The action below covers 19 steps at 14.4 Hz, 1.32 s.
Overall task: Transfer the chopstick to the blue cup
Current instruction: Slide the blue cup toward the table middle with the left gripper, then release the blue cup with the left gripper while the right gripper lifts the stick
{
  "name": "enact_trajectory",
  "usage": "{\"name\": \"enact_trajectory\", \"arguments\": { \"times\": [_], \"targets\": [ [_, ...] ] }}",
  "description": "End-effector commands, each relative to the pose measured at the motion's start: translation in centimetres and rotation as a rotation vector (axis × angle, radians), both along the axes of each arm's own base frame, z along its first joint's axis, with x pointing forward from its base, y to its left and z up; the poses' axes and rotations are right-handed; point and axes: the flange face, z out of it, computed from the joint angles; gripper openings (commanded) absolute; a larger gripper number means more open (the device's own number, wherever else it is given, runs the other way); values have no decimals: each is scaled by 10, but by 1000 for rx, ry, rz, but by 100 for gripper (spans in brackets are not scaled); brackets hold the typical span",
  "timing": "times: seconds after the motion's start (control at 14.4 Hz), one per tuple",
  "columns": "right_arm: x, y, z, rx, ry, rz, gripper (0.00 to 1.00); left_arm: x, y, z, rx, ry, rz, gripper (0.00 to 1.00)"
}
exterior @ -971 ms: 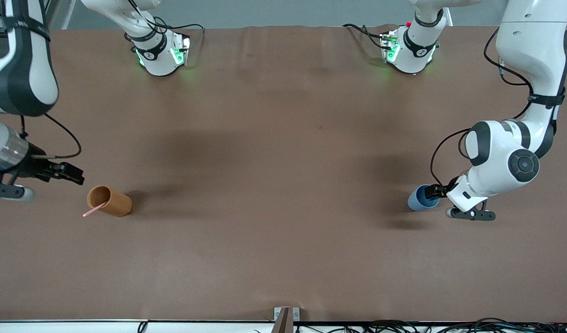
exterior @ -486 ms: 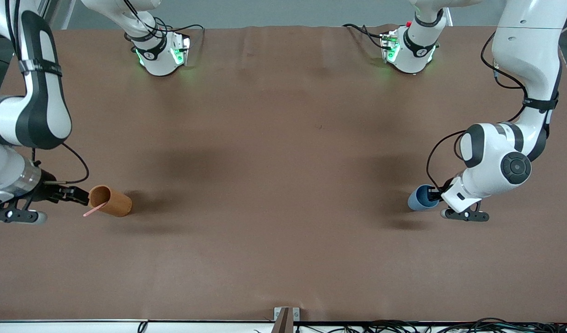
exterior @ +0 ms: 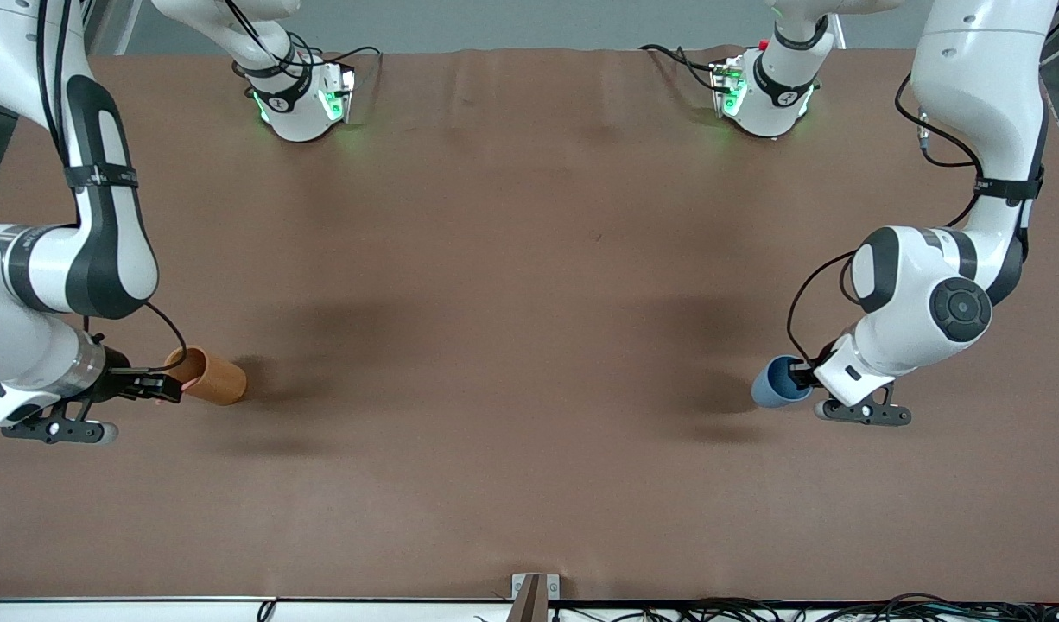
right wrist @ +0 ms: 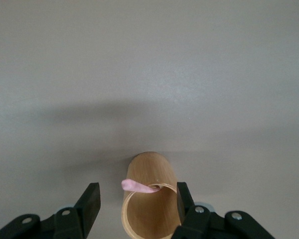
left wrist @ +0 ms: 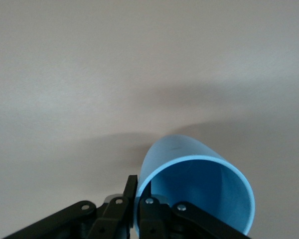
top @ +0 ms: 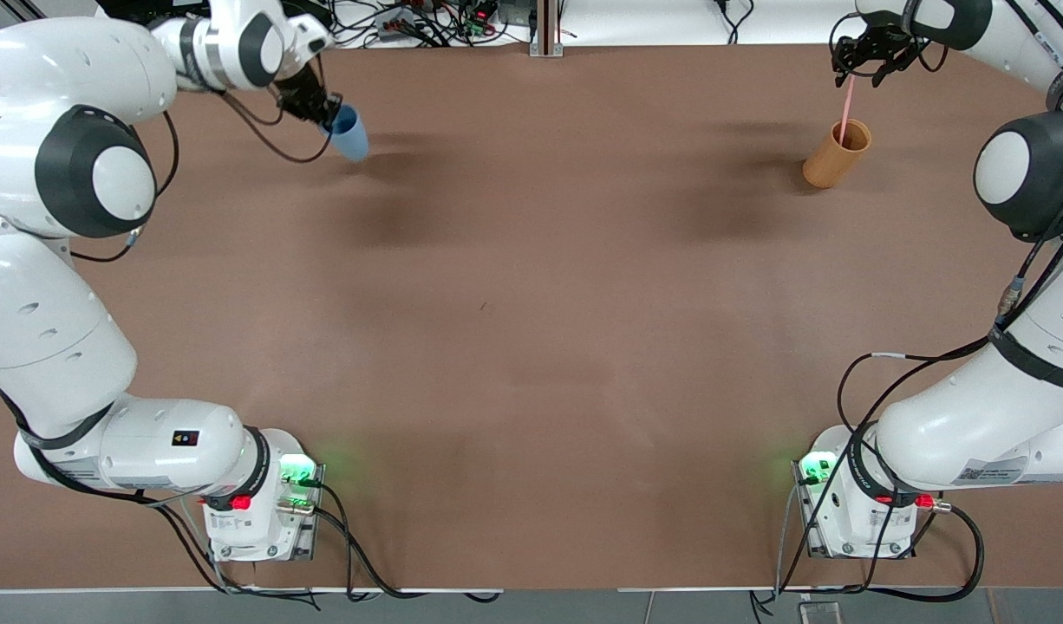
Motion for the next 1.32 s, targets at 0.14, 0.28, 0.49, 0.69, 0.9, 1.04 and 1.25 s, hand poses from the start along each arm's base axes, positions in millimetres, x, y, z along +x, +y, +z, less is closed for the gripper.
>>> {"name": "enact_trajectory", "arguments": {
  "times": [0.14,0.28,0.49,0.69,0.9,1.04,1.25],
  "targets": [
    [4,-1,-3,3,-3,7,52,-36,-167,14,-12,39,222,0],
    [6,-3,-2,2,-16,5,45,-50,-234,6,-25,43,289,0],
    [8,-1,-5,0,-29,4,44,-77,-318,-31,-17,69,320,0],
    [11,-1,-1,1,-38,3,39,-86,-347,-37,-21,66,353,0],
    [11,2,0,8,-41,-1,19,-102,-367,-46,-17,68,341,0],
    [10,-2,2,5,-39,-1,3,-103,-367,-51,-15,73,345,0],
    [7,-5,29,4,-67,2,2,-101,-369,-56,-32,58,348,1]
  ]
}}
